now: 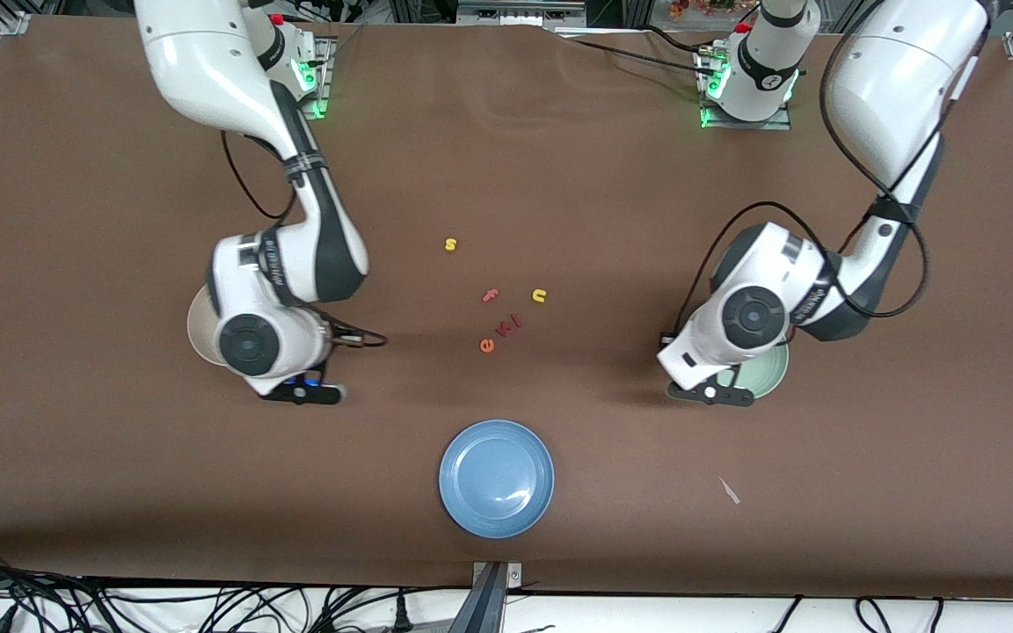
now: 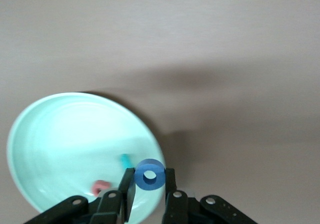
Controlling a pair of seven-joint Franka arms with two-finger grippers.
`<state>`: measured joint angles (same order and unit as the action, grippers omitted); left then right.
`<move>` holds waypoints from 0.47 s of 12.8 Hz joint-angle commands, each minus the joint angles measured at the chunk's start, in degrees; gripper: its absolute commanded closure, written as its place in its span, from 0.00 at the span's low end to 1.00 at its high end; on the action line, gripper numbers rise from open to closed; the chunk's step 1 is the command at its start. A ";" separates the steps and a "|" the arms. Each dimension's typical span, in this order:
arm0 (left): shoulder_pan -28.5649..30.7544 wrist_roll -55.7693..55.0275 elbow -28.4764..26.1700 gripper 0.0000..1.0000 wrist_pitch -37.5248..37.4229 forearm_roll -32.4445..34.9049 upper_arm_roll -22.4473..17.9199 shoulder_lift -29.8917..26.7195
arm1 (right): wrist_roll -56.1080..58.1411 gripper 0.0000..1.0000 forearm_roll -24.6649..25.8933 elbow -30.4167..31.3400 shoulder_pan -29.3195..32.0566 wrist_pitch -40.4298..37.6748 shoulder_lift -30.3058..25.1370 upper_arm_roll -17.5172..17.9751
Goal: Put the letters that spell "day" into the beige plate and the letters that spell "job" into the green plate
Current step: 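Carry the blue letter to the green plate while the right gripper carries teal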
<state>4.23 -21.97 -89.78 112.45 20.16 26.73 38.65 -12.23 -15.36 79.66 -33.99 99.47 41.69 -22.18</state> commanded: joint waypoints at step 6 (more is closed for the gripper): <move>6.39 4.83 -4.62 0.97 0.66 7.58 -0.27 -0.43 | 22.49 0.83 0.60 28.06 -0.55 15.63 -11.19 -9.73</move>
<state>9.57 -18.18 -92.96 112.48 23.03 26.36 38.36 6.58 -15.35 100.27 -33.60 108.91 33.61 -31.56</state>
